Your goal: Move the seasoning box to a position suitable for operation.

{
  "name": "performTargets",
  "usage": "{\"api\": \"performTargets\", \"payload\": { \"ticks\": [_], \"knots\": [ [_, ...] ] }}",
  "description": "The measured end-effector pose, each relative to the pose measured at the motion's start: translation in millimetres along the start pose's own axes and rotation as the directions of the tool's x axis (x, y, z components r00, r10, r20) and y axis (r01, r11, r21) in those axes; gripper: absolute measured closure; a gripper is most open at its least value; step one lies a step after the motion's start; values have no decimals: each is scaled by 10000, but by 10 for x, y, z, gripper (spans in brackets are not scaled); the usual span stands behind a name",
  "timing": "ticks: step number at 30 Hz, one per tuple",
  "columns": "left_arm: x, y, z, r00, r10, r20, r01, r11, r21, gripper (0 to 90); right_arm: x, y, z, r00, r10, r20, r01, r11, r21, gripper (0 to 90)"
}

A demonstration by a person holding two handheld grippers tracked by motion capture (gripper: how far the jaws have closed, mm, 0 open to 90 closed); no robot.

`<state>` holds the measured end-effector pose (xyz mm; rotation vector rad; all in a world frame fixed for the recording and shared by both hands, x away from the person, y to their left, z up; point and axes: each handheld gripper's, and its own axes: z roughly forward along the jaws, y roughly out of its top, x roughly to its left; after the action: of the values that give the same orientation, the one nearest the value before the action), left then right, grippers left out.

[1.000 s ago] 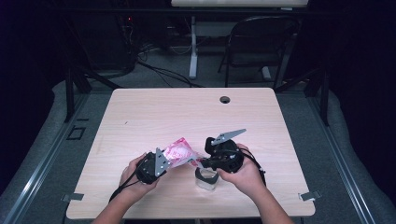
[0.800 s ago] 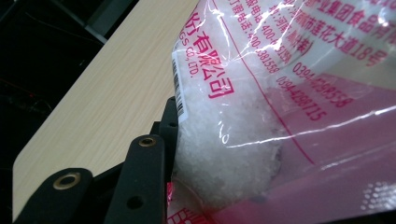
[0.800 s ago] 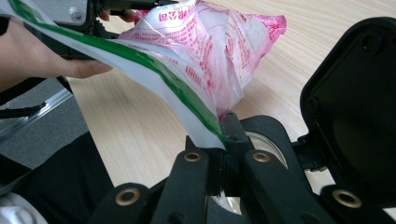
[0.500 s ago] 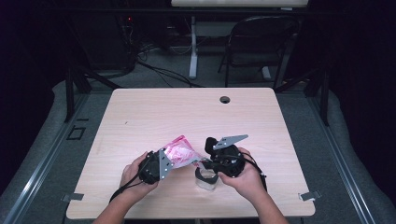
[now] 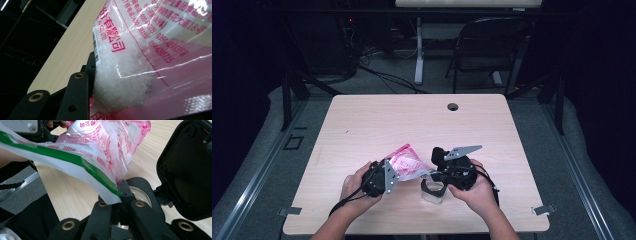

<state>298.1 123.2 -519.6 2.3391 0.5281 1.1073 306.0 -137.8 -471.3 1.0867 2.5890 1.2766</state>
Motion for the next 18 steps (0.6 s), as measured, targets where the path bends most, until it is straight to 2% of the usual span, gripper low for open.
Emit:
{"api": "performTargets", "payload": {
  "ticks": [13, 17, 18],
  "knots": [
    [-24, 50, -50, 9960, 646, -612, -644, 9979, 57, 660, -5, -44, 12, 9999, 75, -118, -74, 10000, 46, 900],
    [-26, 66, -62, 9948, 721, -725, -722, 9974, 12, 660, -5, -49, 9, 9998, 141, -159, -141, 9999, 0, 900],
    [-19, 70, -71, 9933, 868, -767, -863, 9962, 103, 660, -5, -49, 9, 9998, 133, -151, -133, 9999, -19, 900]
  ]
}}
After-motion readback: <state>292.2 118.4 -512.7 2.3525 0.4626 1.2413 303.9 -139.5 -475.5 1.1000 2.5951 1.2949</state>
